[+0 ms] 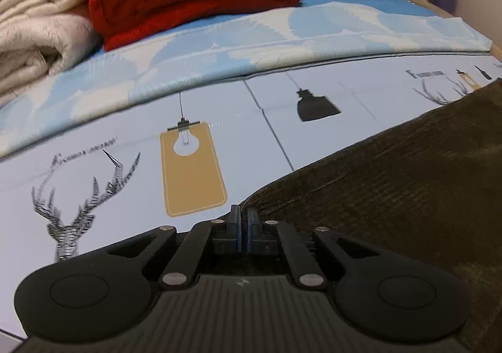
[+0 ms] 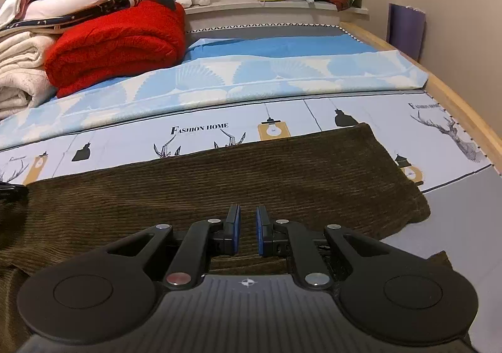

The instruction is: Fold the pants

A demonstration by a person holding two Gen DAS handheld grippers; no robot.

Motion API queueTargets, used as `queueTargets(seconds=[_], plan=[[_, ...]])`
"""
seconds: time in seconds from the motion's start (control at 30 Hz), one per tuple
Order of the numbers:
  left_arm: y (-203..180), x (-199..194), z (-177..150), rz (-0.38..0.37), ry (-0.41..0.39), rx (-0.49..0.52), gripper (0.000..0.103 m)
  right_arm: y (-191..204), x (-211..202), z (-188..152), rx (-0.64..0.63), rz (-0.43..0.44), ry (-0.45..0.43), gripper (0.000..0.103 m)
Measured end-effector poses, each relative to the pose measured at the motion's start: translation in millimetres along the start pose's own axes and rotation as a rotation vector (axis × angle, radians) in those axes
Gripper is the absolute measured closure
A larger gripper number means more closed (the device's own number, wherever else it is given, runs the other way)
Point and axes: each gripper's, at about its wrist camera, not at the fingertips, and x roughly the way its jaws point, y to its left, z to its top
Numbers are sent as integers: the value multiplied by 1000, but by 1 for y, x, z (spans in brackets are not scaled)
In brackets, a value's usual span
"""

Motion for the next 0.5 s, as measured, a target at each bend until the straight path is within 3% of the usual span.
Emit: queueTargets(seconds=[0.23, 0.37, 0.5], plan=[[-39, -75, -19, 13, 46, 52, 101, 7, -4, -1, -22, -33, -1, 92], [-54, -149, -39, -100, 43, 13, 101, 7, -9, -2, -13, -44, 0, 92], [-60, -211, -80, -230, 63, -53, 101, 1, -22, -8, -5, -65, -2, 92]])
